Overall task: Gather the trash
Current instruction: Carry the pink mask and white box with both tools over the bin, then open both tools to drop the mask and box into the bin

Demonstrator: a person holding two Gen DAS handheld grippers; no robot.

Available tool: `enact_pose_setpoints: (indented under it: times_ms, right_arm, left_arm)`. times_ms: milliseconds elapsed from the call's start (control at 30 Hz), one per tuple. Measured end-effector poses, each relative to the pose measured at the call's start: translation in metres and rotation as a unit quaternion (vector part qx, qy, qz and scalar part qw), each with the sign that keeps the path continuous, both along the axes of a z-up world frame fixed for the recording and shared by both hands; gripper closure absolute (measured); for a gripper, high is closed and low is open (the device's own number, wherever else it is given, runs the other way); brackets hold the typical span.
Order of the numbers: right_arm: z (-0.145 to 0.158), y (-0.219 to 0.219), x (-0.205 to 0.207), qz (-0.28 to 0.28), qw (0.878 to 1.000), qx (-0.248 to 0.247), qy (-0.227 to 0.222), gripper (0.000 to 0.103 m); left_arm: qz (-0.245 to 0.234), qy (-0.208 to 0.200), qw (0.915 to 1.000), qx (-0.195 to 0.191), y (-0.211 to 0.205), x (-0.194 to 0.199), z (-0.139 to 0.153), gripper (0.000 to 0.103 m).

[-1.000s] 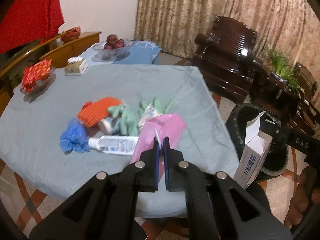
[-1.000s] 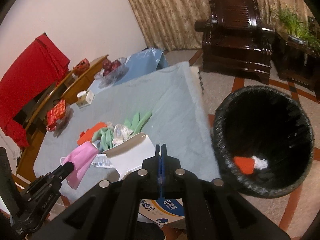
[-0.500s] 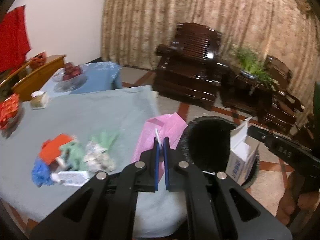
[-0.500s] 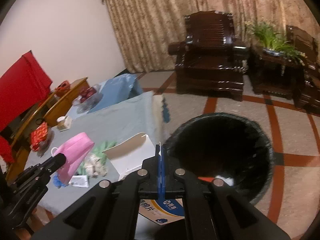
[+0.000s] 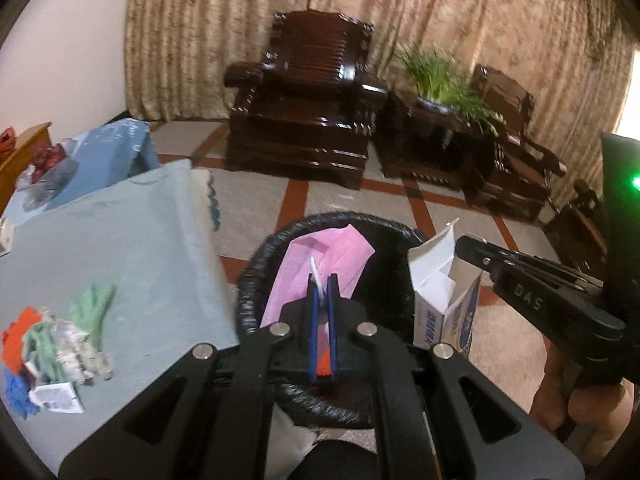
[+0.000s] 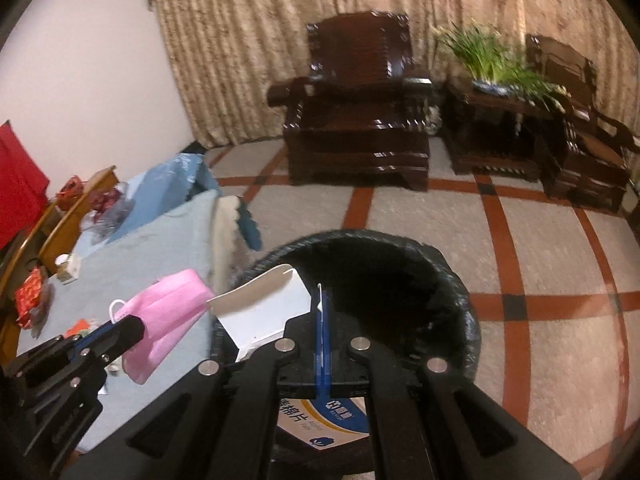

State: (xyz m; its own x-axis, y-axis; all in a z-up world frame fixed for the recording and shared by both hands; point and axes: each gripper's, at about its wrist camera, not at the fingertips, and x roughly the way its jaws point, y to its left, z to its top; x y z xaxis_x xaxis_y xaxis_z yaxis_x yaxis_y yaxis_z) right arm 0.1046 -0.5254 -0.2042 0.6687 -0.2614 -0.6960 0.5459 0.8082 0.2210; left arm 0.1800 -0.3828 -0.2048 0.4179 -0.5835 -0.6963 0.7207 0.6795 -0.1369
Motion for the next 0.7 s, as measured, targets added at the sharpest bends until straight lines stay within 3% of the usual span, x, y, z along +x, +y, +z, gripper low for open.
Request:
enact_pose_setpoints:
  times_ms: [333, 467, 700]
  right_arm:
    - [-0.075, -0.046, 0.023, -0.027, 0.997, 0.037, 0.061, 0.102]
    - [-0.100, -0.057, 0.029, -0.040, 0.994, 0.047, 0.091, 0.088]
    - [-0.101, -0.053, 0.021, -0.040, 0.994, 0.045, 0.096, 0.087]
  left_arm:
    - [-0.038, 0.046, 0.9973, 0.042, -0.052, 0.020, -0.069, 0.097]
    - [-0.041, 0.074, 0.9953, 0.047, -0.060, 0.035, -0.090, 0.080]
    - [-0.035, 0.066, 0.9956, 0.057, -0.049, 0.040, -0.096, 0.076]
